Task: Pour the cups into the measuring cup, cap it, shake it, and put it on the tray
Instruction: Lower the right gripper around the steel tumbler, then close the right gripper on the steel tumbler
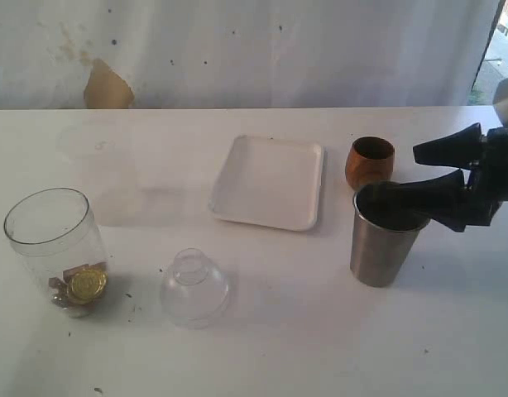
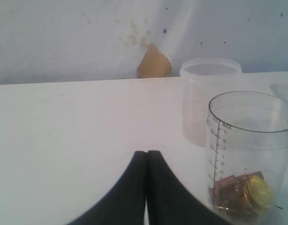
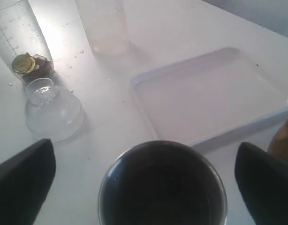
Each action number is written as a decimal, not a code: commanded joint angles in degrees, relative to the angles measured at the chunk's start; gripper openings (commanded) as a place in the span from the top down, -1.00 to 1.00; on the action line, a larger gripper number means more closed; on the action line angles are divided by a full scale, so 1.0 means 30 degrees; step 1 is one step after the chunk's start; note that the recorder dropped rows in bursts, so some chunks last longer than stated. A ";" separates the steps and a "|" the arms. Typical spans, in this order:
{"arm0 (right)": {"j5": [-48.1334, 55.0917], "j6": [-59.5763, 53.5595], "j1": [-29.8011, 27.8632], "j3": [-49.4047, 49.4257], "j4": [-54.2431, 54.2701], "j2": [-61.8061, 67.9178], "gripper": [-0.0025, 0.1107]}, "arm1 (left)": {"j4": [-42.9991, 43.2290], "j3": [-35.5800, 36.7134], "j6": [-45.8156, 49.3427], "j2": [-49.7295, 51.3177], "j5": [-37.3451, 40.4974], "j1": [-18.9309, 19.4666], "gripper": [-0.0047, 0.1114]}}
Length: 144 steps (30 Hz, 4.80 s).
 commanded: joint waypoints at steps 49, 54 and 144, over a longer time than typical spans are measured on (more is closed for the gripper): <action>0.4588 -0.3834 -0.0238 0.2827 0.0136 -0.0182 -0.90 | -0.0060 0.0000 -0.0079 -0.0087 -0.0107 -0.0025 0.92; 0.4738 -0.4215 -0.0238 0.2995 0.0136 0.0126 -0.90 | -0.0060 0.0000 -0.0079 -0.0087 -0.0107 -0.0025 0.92; -0.1054 -1.4331 0.1566 0.1992 0.8532 0.8943 -0.90 | -0.0060 0.0000 -0.0079 -0.0087 -0.0107 -0.0025 0.92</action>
